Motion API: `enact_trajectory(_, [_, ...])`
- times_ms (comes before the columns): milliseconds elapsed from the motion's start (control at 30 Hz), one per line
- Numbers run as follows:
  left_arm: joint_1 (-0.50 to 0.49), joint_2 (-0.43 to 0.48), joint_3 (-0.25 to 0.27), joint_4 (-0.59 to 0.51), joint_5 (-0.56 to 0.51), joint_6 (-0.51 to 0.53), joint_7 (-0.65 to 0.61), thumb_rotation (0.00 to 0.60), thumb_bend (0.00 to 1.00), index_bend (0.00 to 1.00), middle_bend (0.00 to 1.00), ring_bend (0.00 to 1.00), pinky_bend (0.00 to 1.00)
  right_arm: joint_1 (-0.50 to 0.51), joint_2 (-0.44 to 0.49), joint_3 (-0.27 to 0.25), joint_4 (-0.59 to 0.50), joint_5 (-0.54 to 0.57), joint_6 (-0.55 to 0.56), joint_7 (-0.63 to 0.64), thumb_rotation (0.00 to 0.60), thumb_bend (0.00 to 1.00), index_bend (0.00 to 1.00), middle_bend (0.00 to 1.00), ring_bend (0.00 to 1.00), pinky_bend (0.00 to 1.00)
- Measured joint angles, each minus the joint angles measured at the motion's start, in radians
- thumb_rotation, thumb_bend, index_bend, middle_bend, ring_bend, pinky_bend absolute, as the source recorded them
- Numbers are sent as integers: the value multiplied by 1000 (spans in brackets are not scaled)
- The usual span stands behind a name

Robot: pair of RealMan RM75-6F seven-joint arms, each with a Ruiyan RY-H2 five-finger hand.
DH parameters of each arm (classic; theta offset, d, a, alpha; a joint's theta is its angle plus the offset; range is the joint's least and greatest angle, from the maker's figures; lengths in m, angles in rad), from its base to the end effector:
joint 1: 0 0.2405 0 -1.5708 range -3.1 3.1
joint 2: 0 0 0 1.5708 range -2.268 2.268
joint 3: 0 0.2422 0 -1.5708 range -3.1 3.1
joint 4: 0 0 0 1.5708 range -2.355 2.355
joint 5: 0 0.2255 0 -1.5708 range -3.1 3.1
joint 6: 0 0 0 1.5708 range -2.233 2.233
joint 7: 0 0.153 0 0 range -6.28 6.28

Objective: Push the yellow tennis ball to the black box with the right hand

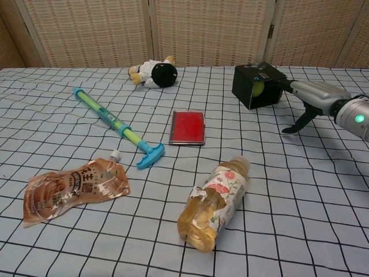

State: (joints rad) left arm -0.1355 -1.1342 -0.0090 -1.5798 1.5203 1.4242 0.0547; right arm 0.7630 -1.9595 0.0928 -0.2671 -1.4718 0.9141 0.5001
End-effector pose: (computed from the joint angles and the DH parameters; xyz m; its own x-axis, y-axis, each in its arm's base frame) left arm -0.3049 0.1964 0.1218 0.4678 0.0770 0.8804 0.8832 -0.0772 -0.4626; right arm -0.2655 -0.4293 -0.0256 0.4427 -0.1567 0.8829 -0.8851 -0.2340 0.4023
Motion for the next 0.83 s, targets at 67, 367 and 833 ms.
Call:
enact_trajectory(67, [0,0,1,0,4,1,1,600,519,298,359,348,552,-32,22,13,-40,13,70,-62,600,90,255,165,9,310])
enact_trajectory(367, [6,3,3,-9,17,19,4,600,518,300,360,348,552,-199,274,43,-646,85,260,-372,600,90,303,222,55,395])
enact_trajectory(833, [12,4,0,-19,22,35,18,600,518,301,360,348,552,-556,649,26,-1296,260,578,-821,600,90,81,158,21,317])
